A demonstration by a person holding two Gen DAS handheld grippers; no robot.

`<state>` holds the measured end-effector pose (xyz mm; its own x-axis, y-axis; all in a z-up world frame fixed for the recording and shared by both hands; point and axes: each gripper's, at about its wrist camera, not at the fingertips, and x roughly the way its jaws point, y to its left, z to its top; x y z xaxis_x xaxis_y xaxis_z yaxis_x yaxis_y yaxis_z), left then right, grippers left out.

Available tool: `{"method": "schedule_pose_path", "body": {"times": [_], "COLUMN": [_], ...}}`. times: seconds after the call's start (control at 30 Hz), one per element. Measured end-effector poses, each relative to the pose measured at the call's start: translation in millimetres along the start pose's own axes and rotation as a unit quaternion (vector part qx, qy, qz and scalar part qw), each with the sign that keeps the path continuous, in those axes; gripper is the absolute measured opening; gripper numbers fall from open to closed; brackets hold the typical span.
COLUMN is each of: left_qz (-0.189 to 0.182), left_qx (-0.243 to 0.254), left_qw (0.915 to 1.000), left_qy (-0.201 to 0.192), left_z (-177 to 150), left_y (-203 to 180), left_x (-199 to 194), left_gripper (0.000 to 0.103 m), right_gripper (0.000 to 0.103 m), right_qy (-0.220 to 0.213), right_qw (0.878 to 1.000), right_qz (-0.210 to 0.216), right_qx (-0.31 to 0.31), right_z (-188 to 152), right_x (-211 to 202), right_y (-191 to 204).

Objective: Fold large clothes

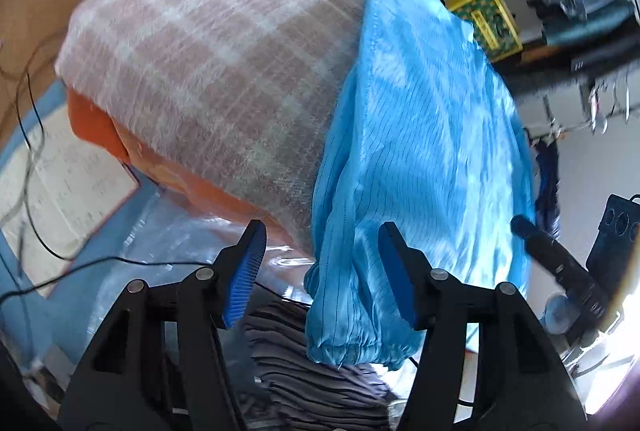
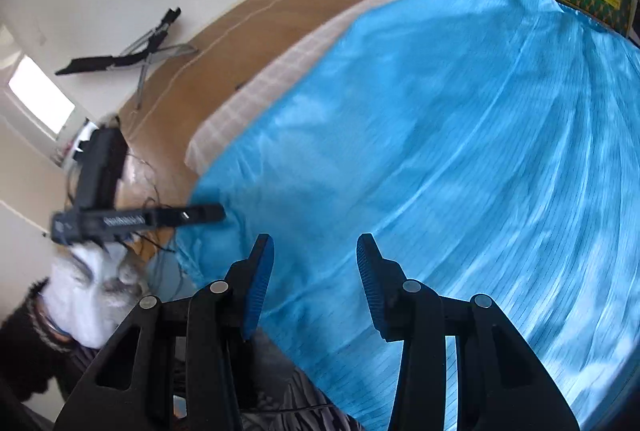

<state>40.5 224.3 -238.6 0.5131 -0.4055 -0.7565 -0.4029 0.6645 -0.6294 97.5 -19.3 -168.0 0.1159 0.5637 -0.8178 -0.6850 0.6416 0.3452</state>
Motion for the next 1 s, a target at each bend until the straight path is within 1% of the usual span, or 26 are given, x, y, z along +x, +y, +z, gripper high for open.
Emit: {"method": "schedule_pose_path", "body": {"times": [0.03, 0.07, 0.1, 0.13, 0.17, 0.2, 0.27, 0.33, 0.37, 0.4, 0.43, 0.47, 0.5, 0.57, 0.63, 0.77, 0.87, 0.93, 1.0], "left_qz": [-0.005, -0.007, -0.006, -0.006, -0.006, 0.003, 0.038, 0.055, 0.068, 0.081, 0.088, 0.097, 0.101, 0.111, 0.118, 0.134, 0.139, 0.140, 0.140], "left_qx": [-0.004, -0.005, -0.003, 0.000, 0.004, 0.012, 0.051, 0.086, 0.111, 0.136, 0.153, 0.174, 0.185, 0.213, 0.233, 0.276, 0.296, 0.301, 0.301], "left_qw": [1.0000, 0.9999, 0.9999, 0.9999, 0.9999, 0.9999, 0.9977, 0.9938, 0.9899, 0.9852, 0.9816, 0.9768, 0.9739, 0.9664, 0.9604, 0.9451, 0.9379, 0.9361, 0.9363], "left_qy": [0.003, 0.006, 0.008, 0.011, 0.009, 0.000, -0.024, -0.044, -0.056, -0.067, -0.073, -0.080, -0.083, -0.092, -0.098, -0.112, -0.116, -0.115, -0.115], "left_z": [0.0, 0.3, 0.0, -0.5, -1.2, -2.1, -5.0, -10.2, -13.5, -17.2, -20.0, -24.1, -26.7, -33.1, -37.1, -44.6, -47.0, -47.9, -48.5], "left_y": [0.6, 0.5, -0.9, -2.8, -5.8, -9.7, -25.1, -39.5, -49.6, -59.2, -65.8, -73.9, -77.8, -87.6, -95.8, -111.6, -117.9, -118.3, -116.4], "left_x": [2.0, 3.5, 5.5, 7.4, 7.7, 5.9, 0.1, -5.3, -7.8, -9.1, -8.8, -8.8, -8.9, -8.1, -7.2, -5.8, -5.2, -4.7, -5.1], "left_gripper": [0.057, 0.050, 0.028, 0.012, 0.012, 0.008, 0.006, 0.005, 0.005, 0.005, 0.005, 0.005, 0.005, 0.005, 0.005, 0.005, 0.005, 0.005, 0.004], "right_gripper": [0.042, 0.042, 0.043, 0.045, 0.045, 0.045, 0.045, 0.045, 0.045, 0.047, 0.055, 0.060, 0.063, 0.063, 0.063, 0.064, 0.063, 0.063, 0.063], "right_qy": [-0.006, -0.009, -0.008, -0.005, -0.003, 0.000, 0.008, 0.011, 0.011, 0.011, 0.010, 0.011, 0.010, 0.010, 0.016, 0.054, 0.085, 0.101, 0.110], "right_qw": [1.000, 1.000, 1.000, 1.000, 1.000, 1.000, 1.000, 1.000, 1.000, 1.000, 1.000, 1.000, 1.000, 0.999, 0.999, 0.996, 0.996, 0.994, 0.991], "right_qz": [0.000, 0.000, 0.000, -0.002, -0.006, -0.013, -0.012, -0.003, 0.001, 0.003, 0.008, 0.012, 0.014, 0.005, 0.005, 0.013, -0.015, -0.045, -0.073], "right_qx": [0.000, -0.002, -0.004, -0.010, -0.014, -0.019, -0.022, -0.012, -0.006, 0.000, 0.009, 0.015, 0.020, 0.032, 0.042, 0.064, 0.033, 0.013, 0.003], "right_z": [5.8, 13.2, 13.6, 20.5, 23.0, 25.1, 31.9, 40.0, 46.4, 51.0, 60.2, 68.0, 76.7, 98.3, 113.4, 139.0, 154.1, 161.0, 165.8], "right_x": [-3.5, -4.7, -6.4, -2.8, -1.5, 1.0, 5.7, 2.7, 0.0, -0.9, -1.3, -1.4, -0.6, 6.3, 17.7, 61.4, 99.7, 122.4, 138.0], "right_y": [-0.9, -1.5, -1.7, 2.0, 2.7, 3.2, 3.3, -2.5, -7.0, -11.3, -15.6, -18.3, -21.0, -24.7, -21.9, -8.3, 17.8, 30.1, 34.0]}}
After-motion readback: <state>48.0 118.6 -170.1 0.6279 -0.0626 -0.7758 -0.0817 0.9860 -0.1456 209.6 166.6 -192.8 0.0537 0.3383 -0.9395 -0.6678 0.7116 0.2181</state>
